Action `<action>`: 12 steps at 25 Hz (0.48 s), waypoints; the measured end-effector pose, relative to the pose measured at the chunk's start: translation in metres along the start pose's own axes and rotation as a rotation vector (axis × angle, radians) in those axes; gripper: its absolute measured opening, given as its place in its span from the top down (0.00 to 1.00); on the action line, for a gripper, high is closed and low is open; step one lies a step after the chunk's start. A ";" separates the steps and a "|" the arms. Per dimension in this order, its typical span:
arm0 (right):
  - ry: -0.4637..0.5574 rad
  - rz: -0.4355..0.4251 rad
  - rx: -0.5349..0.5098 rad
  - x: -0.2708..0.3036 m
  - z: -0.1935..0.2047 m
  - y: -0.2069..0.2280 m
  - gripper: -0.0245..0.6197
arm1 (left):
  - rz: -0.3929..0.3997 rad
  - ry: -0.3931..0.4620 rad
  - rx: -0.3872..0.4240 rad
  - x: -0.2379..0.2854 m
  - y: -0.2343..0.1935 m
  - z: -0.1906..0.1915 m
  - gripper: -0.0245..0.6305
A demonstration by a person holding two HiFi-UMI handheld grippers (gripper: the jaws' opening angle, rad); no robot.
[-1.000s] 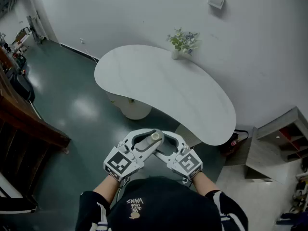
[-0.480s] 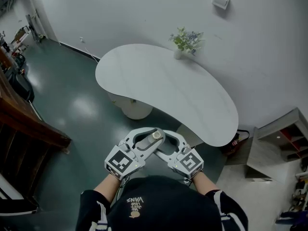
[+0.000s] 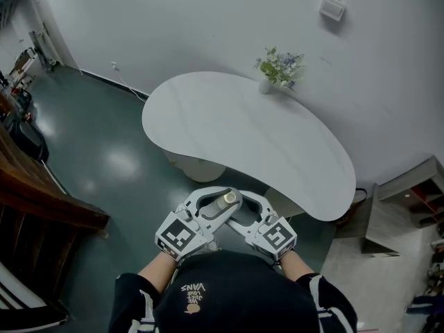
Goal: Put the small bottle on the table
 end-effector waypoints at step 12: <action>-0.029 -0.009 0.008 0.070 0.012 0.036 0.56 | -0.014 -0.011 -0.032 -0.006 -0.079 0.010 0.74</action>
Point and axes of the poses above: the fingertips, and each gripper's own axes: x forward along the fingers, y to its right, z out of its underside, the point moved 5 cm from there along -x, backward along the fingers, and after that the axes turned 12 degrees about y, right-handed, at the moved point
